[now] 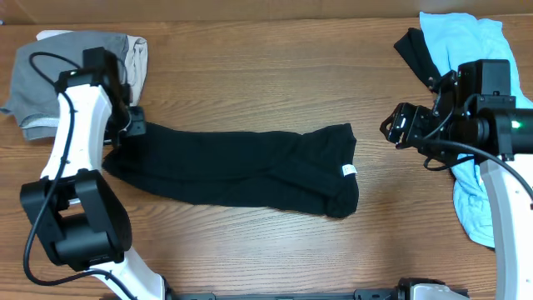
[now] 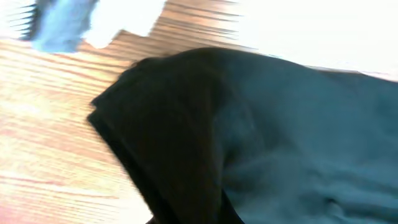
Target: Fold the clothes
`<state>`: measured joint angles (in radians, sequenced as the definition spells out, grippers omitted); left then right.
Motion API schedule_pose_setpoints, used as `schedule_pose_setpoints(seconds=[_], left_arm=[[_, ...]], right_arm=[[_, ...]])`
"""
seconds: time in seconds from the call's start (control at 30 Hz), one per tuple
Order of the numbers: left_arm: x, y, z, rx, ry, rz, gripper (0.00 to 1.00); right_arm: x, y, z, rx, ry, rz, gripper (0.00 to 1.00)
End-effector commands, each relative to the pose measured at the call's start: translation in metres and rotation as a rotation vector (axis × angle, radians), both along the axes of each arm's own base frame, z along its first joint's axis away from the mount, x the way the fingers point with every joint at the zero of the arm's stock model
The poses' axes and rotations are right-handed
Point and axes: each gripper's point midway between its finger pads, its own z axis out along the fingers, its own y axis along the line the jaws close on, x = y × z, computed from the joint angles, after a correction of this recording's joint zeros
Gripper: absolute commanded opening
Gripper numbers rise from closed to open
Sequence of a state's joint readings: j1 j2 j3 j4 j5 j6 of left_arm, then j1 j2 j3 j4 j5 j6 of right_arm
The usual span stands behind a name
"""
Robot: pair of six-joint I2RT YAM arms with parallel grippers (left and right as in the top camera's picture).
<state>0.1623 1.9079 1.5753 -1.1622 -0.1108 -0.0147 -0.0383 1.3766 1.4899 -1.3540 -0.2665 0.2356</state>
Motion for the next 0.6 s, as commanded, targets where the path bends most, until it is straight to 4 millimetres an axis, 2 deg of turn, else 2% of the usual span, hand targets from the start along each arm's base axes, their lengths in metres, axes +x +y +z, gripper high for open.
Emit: schedule_pose_setpoints(seconds=[0.0, 0.23, 0.43, 0.57], left_arm=[[0.009, -0.039, 0.005, -0.037, -0.011, -0.121, 0.04], [0.011, -0.101, 0.005, -0.039, -0.012, -0.283, 0.04], [0.009, -0.150, 0.005, -0.070, -0.028, -0.373, 0.04], [0.009, -0.173, 0.005, -0.094, -0.049, -0.376, 0.04]], right_arm=[[0.003, 0.003, -0.009, 0.014, 0.032, 0.006, 0.86], [0.008, 0.003, -0.023, 0.016, 0.086, 0.005, 0.86], [0.010, 0.003, -0.024, 0.016, 0.083, 0.006, 0.86], [0.012, 0.003, -0.024, 0.015, 0.075, 0.006, 0.86]])
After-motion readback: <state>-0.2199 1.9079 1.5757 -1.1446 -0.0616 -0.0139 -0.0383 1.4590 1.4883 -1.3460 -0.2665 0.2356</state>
